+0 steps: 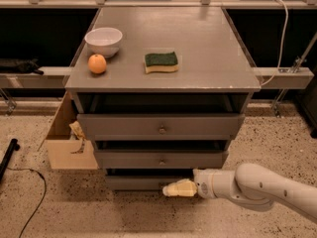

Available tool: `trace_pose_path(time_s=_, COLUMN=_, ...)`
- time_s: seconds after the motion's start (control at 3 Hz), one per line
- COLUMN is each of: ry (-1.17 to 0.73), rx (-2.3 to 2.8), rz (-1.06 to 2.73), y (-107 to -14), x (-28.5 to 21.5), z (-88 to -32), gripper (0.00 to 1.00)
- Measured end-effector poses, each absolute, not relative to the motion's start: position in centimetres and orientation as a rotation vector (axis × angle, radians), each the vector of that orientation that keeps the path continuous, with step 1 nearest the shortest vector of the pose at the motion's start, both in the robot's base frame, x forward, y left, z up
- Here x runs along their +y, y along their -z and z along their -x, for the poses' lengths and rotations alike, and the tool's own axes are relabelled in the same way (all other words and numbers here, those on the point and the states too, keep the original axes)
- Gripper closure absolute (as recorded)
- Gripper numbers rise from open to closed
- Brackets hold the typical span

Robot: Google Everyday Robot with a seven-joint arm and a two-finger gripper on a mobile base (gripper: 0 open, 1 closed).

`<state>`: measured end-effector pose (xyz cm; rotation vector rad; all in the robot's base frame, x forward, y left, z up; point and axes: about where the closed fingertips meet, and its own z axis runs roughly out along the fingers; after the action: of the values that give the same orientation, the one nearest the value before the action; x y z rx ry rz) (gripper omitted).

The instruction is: Open middle drawer

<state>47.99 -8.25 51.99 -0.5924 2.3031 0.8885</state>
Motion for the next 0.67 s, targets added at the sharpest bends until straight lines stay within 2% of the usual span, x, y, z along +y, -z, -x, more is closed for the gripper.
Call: trace_pose_path(time_s=0.67, ry=-0.844, rx=2.249, rz=0.56, y=-49.01, x=-6.84, z=-49.68, gripper=0.0)
